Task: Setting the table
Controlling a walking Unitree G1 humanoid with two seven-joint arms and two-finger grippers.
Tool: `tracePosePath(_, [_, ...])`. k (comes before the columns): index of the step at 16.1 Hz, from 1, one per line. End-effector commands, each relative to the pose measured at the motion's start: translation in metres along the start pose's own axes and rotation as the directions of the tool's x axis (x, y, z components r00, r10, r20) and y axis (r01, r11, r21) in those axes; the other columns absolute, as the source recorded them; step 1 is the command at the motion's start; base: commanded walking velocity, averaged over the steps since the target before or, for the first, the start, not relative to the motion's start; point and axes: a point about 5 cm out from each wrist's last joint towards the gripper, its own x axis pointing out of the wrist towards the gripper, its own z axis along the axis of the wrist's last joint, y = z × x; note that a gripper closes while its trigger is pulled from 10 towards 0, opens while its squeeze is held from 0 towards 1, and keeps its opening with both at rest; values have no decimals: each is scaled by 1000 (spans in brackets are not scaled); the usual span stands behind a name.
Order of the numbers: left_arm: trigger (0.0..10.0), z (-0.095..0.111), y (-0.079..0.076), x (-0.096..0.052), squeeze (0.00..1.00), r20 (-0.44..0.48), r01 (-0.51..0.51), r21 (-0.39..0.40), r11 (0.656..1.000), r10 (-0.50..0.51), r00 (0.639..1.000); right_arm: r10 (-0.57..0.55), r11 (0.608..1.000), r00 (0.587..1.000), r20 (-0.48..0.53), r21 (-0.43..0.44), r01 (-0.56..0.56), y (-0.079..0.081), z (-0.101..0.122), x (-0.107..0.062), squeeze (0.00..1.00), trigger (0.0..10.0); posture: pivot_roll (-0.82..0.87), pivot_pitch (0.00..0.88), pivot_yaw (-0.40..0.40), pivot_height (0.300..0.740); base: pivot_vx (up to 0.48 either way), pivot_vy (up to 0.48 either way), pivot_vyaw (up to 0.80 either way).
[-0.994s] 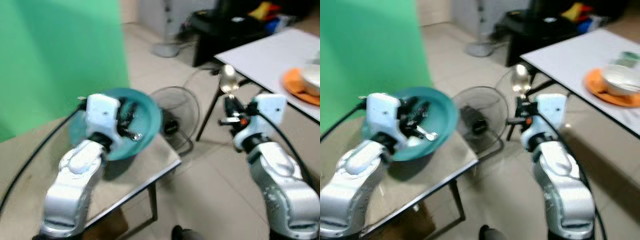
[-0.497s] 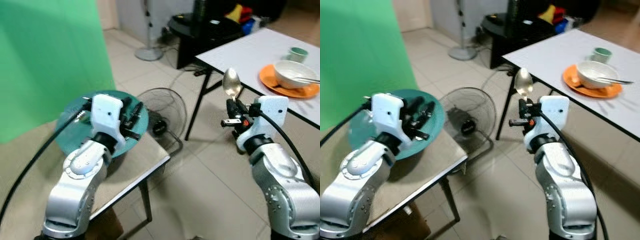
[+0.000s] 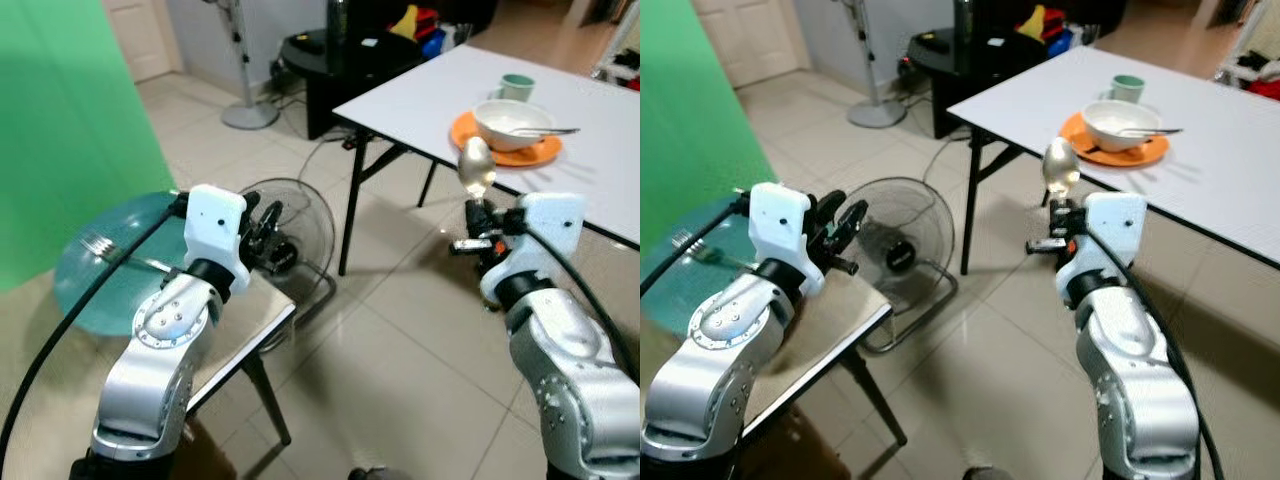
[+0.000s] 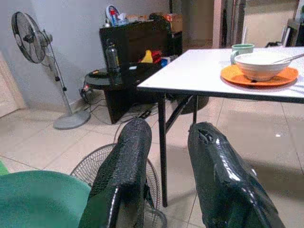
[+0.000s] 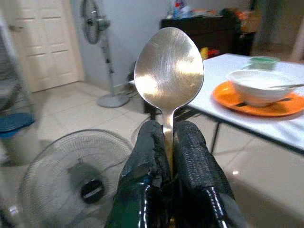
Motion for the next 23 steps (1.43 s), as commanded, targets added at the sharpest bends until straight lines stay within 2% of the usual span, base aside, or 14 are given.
tracePosePath(1, [10000, 0, -2, -2, 0, 5, 9, 0, 1000, -9, 1000, -18, 1000, 1000, 1, 6, 18, -3, 2, -4, 0, 10000, 28, 0, 54, 740, 0, 0, -800])
tracePosePath(4, [10000, -2, -3, -3, 0, 1, 24, -6, 1000, -24, 1000, -22, 999, 1000, -13, 31, 23, -3, 0, -5, 0, 10000, 26, 0, 56, 740, 0, 0, -800])
tracePosePath(8, [10000, -6, 3, -4, 0, -11, -15, 1, 1000, 15, 1000, -30, 999, 999, -30, 17, 30, -4, -2, -6, 0, 10000, 33, 0, 47, 740, 0, 0, -800])
tracePosePath(12, [10000, -5, 7, -10, 0, -8, -72, 5, 997, 72, 997, 15, 1000, 998, -64, 27, -14, 1, -5, -6, 0, 10000, 70, 0, 11, 740, 0, 0, -800])
tracePosePath(15, [10000, -4, 4, -20, 0, 8, -60, -14, 998, 60, 998, 35, 999, 995, -98, 27, -33, 2, -10, -4, 0, 10000, 93, 0, -19, 740, 0, 0, -800])
tracePosePath(17, [10000, -6, 6, -15, 0, -4, -60, 16, 998, 60, 998, 44, 999, 993, -109, 12, -43, 3, -11, -3, 0, 10000, 79, 0, -18, 740, 0, 0, -800])
tracePosePath(19, [10000, -5, 6, -14, 0, 17, -60, 0, 998, 60, 998, 30, 1000, 994, -108, 8, -30, 1, -11, -3, 0, 10000, 66, 0, -7, 740, 0, 0, -800])
tracePosePath(23, [10000, -3, -5, -8, 0, 24, 10, -4, 1000, -10, 1000, -25, 1000, 994, -107, 16, 27, -6, -12, -5, 0, 10000, 59, 0, 14, 740, 221, 0, -800])
